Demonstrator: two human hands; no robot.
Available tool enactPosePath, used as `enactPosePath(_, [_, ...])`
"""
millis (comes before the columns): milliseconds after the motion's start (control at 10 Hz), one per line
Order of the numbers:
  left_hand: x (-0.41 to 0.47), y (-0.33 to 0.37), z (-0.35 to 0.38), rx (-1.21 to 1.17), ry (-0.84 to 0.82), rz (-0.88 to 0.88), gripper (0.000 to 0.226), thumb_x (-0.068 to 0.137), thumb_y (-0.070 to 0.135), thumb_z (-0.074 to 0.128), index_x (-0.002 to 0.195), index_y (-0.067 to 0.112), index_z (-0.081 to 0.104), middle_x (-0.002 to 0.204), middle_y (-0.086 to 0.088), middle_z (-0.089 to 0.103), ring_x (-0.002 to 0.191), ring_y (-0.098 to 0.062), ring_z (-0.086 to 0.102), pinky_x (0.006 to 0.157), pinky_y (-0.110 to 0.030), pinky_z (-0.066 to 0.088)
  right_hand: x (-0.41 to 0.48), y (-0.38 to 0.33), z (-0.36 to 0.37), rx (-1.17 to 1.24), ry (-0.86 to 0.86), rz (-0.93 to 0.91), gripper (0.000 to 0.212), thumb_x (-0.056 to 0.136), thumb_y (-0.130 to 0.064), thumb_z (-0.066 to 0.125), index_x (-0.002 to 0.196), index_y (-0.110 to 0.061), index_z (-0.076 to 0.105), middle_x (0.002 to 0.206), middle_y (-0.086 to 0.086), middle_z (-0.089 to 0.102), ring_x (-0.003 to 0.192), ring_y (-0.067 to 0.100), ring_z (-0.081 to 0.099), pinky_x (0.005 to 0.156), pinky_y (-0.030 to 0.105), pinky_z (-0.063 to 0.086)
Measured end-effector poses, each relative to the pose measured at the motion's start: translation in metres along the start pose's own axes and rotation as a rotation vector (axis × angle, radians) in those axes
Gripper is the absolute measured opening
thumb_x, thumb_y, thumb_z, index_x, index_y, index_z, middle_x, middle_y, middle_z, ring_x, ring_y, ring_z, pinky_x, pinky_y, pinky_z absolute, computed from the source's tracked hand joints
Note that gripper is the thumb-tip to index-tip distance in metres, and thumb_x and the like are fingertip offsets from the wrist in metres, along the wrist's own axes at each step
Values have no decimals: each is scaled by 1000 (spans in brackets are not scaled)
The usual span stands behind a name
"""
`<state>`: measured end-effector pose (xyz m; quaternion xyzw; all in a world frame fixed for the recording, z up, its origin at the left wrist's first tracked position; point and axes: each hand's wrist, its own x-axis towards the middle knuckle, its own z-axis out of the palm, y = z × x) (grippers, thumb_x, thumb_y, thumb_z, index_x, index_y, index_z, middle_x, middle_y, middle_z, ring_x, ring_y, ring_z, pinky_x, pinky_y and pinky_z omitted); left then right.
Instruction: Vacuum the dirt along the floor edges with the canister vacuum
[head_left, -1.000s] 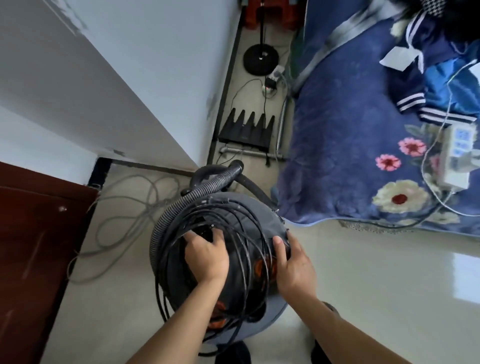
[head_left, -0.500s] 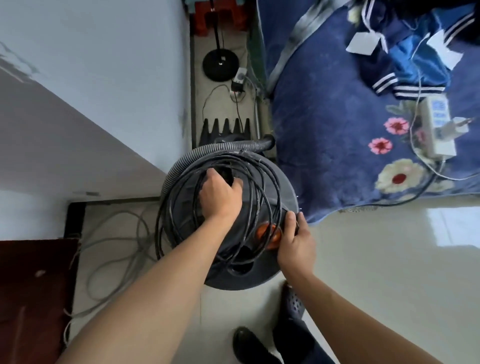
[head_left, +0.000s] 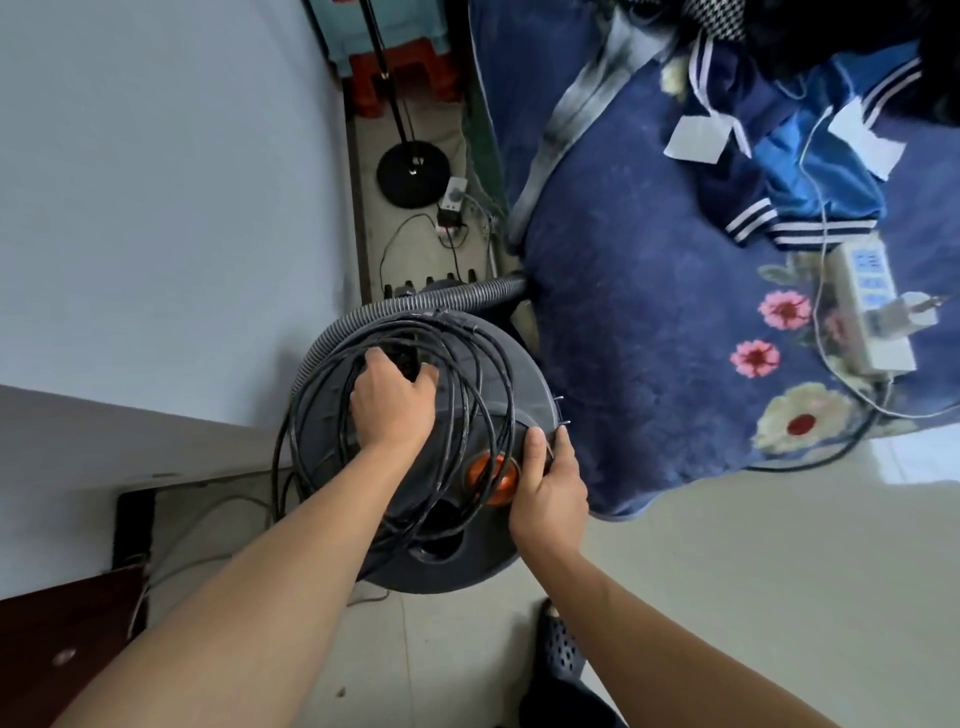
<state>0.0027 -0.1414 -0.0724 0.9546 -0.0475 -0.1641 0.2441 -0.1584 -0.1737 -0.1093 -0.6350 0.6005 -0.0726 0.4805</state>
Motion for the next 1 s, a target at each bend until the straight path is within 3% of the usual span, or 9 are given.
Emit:
enactPosePath(200, [30,18,2,25,-9,29,39,90,34,62,110,2,50,104,-16,63,98,-36,60,70,-40,46,27,-21,5,-120,13,-13,76,89,-70,18,151,-29,31,145,4,51,128,32,49,103,45,39])
enactPosePath(500, [37,22,-4,44,-94,80,44,96,39,52,117,2,45,107,-15,62,99,-35,61,68,-38,46,29,-36,-2,-224,-56,42,71,93,-70,15,152,-32,26,146,5,49,129,32,49,102,48,39])
enactPosePath(600, [25,16,-21,32,-217,132,54,98,40,47,132,-2,41,127,-17,56,115,-33,55,85,-37,46,23,-42,-13,-301,-129,51,71,94,-71,11,153,-33,22,147,5,47,130,32,48,104,48,39])
enactPosePath(700, [-2,-5,-45,122,-218,321,51,100,34,44,141,4,39,134,-11,47,123,-27,47,98,-36,42,17,-47,-23,-390,-196,89,72,94,-70,8,154,-32,19,148,7,46,130,32,47,105,48,39])
enactPosePath(800, [-31,-36,-61,289,-110,529,48,99,32,43,140,8,43,133,-9,45,122,-25,43,99,-35,41,15,-46,-31,-450,-285,126,75,92,-71,8,150,-28,29,142,9,51,122,31,53,102,47,44])
enactPosePath(900, [-48,-58,-63,485,-175,556,54,100,39,36,146,10,35,145,-11,38,139,-28,29,112,-37,31,6,-48,-50,-563,-311,76,61,93,-68,26,124,-22,52,117,6,64,99,26,61,86,40,51])
enactPosePath(1000, [-59,-70,-55,637,-241,594,61,101,44,33,150,8,24,150,-10,33,148,-31,8,119,-39,20,5,-74,-75,-528,-234,-117,39,94,-57,48,103,-21,59,102,2,67,92,25,59,81,39,50])
